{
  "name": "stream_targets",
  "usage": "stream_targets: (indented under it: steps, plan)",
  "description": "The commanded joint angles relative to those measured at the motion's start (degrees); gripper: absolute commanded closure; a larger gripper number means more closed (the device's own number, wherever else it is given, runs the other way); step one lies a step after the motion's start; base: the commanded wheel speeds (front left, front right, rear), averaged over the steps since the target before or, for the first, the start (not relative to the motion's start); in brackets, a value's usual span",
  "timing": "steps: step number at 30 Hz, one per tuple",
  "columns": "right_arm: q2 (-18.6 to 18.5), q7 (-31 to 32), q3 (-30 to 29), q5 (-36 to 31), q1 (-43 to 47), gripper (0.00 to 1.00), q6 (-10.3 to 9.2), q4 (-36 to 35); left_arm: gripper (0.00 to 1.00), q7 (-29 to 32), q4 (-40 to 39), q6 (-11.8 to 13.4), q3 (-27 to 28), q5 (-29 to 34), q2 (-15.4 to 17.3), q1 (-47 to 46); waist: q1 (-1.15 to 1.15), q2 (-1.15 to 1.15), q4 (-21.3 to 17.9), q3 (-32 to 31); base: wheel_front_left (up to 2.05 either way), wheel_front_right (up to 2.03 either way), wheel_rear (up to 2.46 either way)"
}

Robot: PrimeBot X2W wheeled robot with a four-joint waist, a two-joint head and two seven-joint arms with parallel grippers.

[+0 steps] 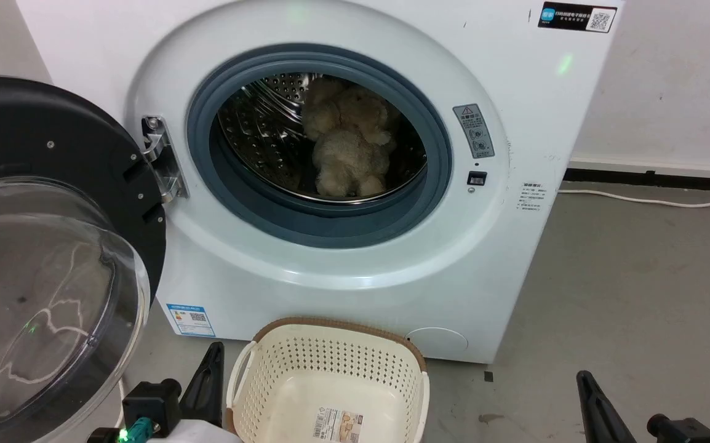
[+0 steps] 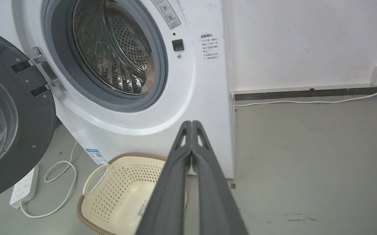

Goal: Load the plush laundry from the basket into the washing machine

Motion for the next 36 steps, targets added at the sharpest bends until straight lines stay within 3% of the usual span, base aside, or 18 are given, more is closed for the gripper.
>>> stream_targets:
  steps: [1, 36]
  plan:
    - [0.0, 0.21, 0.01, -0.29, -0.19, 1.0, 0.0, -0.23, 1.0, 0.21, -0.18, -0.1, 0.27, 0.45, -0.19, -0.04, 0.0, 0.0, -0.03, 0.04, 0.0, 0.0, 0.0]
    - [-0.04, 4.11, -0.11, -3.89, -2.29, 1.0, 0.01, -2.81, 1.0, 2.69, -2.34, -1.15, 3.4, 5.41, -2.36, -0.44, 0.0, 0.0, -0.67, 0.85, 0.0, 0.0, 0.0]
